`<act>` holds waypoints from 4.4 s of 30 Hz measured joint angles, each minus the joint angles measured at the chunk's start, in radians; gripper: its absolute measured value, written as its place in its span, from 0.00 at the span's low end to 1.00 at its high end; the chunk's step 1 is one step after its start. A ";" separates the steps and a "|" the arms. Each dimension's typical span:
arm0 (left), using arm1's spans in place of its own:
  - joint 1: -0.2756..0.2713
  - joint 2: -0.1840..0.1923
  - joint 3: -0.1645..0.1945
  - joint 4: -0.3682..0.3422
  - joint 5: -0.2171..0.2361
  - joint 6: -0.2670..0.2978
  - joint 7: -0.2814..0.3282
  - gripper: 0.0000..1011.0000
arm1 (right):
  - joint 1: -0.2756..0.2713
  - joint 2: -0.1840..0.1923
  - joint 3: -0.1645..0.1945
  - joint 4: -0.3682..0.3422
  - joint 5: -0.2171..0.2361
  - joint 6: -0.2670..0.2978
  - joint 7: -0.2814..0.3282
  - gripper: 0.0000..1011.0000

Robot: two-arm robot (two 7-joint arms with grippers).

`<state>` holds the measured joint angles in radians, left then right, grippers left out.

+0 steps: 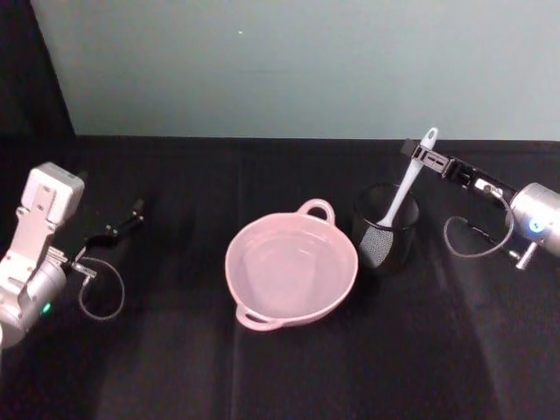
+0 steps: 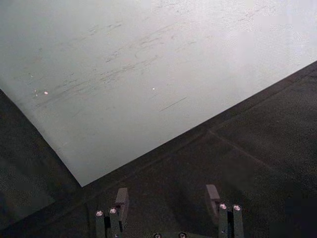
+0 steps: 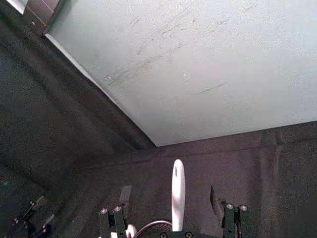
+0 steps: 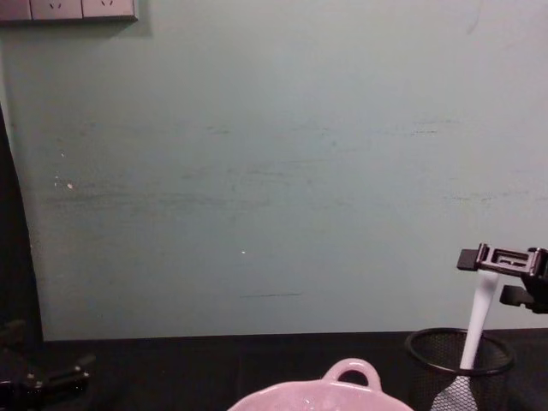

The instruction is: Use the one hand to pick up the spoon and stir the clear water in the bowl.

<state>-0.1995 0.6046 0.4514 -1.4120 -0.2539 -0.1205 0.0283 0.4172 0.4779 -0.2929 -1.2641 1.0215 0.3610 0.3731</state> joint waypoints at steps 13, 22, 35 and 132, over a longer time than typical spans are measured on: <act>0.000 0.000 0.000 0.000 0.000 0.000 0.000 1.00 | 0.005 -0.001 -0.015 0.013 0.015 -0.014 0.007 0.99; 0.000 0.000 0.000 0.000 0.000 0.000 0.000 1.00 | 0.007 -0.002 -0.015 0.014 0.012 -0.015 0.007 0.94; 0.000 0.000 0.000 0.000 0.000 0.000 0.000 1.00 | 0.008 -0.003 -0.015 0.015 0.011 -0.016 0.007 0.57; 0.000 0.000 0.000 0.000 0.000 0.000 0.000 1.00 | 0.027 -0.078 -0.303 -0.052 -0.432 -0.500 0.335 0.12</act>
<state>-0.1995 0.6047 0.4514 -1.4119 -0.2539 -0.1205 0.0283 0.4442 0.3997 -0.5955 -1.3162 0.5895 -0.1392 0.7086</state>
